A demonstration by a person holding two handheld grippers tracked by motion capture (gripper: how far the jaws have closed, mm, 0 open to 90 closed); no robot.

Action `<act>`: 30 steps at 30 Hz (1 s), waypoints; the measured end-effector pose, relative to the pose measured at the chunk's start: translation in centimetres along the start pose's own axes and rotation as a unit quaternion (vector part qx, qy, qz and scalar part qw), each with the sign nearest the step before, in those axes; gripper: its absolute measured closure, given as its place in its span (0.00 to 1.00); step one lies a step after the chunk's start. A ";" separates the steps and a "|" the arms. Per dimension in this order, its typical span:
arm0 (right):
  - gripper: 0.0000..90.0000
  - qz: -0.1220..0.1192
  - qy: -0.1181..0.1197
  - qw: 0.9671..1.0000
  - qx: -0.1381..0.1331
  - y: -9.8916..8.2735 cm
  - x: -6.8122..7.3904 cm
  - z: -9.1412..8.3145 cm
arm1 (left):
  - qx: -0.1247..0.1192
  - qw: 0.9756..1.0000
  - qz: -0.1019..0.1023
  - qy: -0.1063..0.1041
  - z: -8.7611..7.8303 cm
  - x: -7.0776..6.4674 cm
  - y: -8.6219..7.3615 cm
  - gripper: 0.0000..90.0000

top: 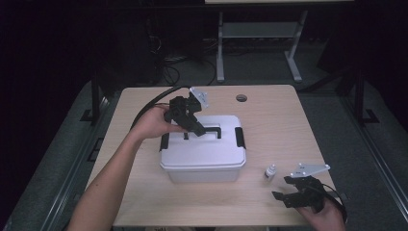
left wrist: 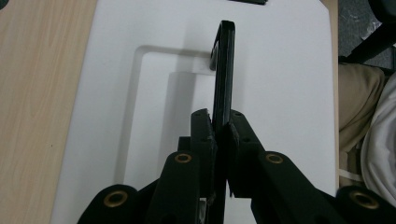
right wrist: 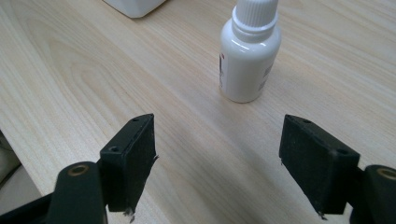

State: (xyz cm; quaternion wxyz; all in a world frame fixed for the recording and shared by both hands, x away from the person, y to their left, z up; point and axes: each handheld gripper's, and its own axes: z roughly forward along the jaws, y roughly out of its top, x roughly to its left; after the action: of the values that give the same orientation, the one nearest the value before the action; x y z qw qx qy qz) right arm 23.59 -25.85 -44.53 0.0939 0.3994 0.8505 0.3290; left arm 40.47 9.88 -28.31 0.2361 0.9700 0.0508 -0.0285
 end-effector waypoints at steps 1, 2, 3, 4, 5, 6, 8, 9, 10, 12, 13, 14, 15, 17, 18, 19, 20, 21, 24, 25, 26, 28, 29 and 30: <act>0.29 0.000 -0.001 1.000 0.000 0.0 0.0 0.0 | 0.000 1.000 0.001 -0.002 0.0 0.0 0.0 0.92; 0.29 0.000 0.000 1.000 0.000 0.0 0.0 0.0 | 0.000 1.000 0.001 -0.003 0.0 -0.1 0.1 0.93; 0.29 0.000 0.000 1.000 0.000 0.0 0.0 0.0 | -0.001 1.000 0.000 -0.006 0.0 0.0 0.1 0.93; 0.29 0.000 0.000 1.000 0.000 0.0 0.0 0.0 | -0.001 1.000 0.000 -0.007 0.1 0.0 0.1 0.93; 0.29 0.001 0.001 1.000 0.000 0.0 0.0 0.0 | -0.001 1.000 0.001 -0.006 0.1 -0.1 0.1 0.93; 0.29 0.001 0.001 1.000 0.000 0.0 0.0 0.0 | -0.001 1.000 0.001 -0.006 0.0 0.0 0.1 0.93; 0.29 0.000 0.000 1.000 -0.002 0.1 0.1 0.0 | -0.002 1.000 0.001 -0.007 0.0 0.0 0.1 0.93; 0.29 0.000 0.000 1.000 -0.003 0.1 0.1 0.0 | -0.003 1.000 0.002 -0.007 0.0 0.0 0.1 0.93; 0.29 0.001 -0.001 1.000 -0.003 0.1 0.1 0.0 | -0.002 1.000 0.003 -0.007 0.0 0.0 0.1 0.93; 0.29 0.001 0.000 1.000 -0.003 0.1 0.1 0.0 | -0.003 1.000 0.003 -0.007 -0.1 0.0 0.1 0.93; 0.29 0.002 0.000 1.000 -0.003 0.1 0.1 0.0 | -0.004 1.000 0.004 -0.008 -0.1 0.0 0.1 0.93; 0.29 0.002 0.000 1.000 -0.003 0.1 0.1 0.0 | -0.005 1.000 0.004 -0.010 -0.2 0.0 0.2 0.93; 0.29 0.003 0.000 1.000 -0.002 0.1 0.1 0.0 | -0.003 1.000 0.006 -0.010 -0.2 0.1 0.2 0.93; 0.29 0.001 0.000 1.000 -0.002 0.1 0.0 0.0 | 0.000 1.000 0.010 -0.010 -0.4 0.1 0.4 0.93; 0.29 0.000 0.000 1.000 -0.002 0.1 0.0 0.0 | 0.000 1.000 0.014 -0.010 -0.5 0.1 0.6 0.93; 0.29 0.003 0.001 1.000 -0.002 0.1 0.1 0.0 | -0.001 1.000 0.015 -0.008 -0.6 0.1 0.7 0.93; 0.29 0.005 0.002 1.000 -0.004 0.1 0.1 0.0 | -0.002 1.000 0.016 -0.008 -0.7 0.0 0.8 0.94; 0.29 0.004 0.001 1.000 -0.004 0.1 0.1 0.0 | -0.003 1.000 0.016 -0.008 -0.8 0.0 0.9 0.94; 0.29 0.003 -0.001 1.000 -0.003 0.1 0.0 -0.1 | -0.013 1.000 0.016 -0.011 -1.1 -0.1 1.0 0.94; 0.29 0.003 0.000 1.000 -0.004 0.1 0.0 -0.1 | -0.012 1.000 0.019 -0.012 -1.2 0.0 1.0 0.94; 0.29 0.003 0.000 1.000 -0.004 0.1 0.0 -0.1 | -0.012 1.000 0.016 -0.012 -1.3 0.0 0.9 0.94; 0.29 0.003 -0.001 1.000 -0.004 0.1 0.0 -0.1 | -0.011 1.000 0.016 -0.011 -1.4 -0.1 0.8 0.93; 0.29 0.002 0.000 1.000 -0.003 0.1 0.0 -0.1 | -0.011 1.000 0.017 -0.008 -1.5 -0.1 0.8 0.94; 0.29 0.002 0.000 1.000 -0.005 0.1 0.0 -0.1 | -0.012 1.000 0.018 -0.006 -1.6 -0.1 0.8 0.94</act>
State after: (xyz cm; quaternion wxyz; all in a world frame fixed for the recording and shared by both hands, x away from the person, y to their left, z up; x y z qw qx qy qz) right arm 23.56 -25.84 -44.39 0.0952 0.4007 0.8480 0.3335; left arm 40.47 9.96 -26.49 0.2489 0.9675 0.0329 -0.0291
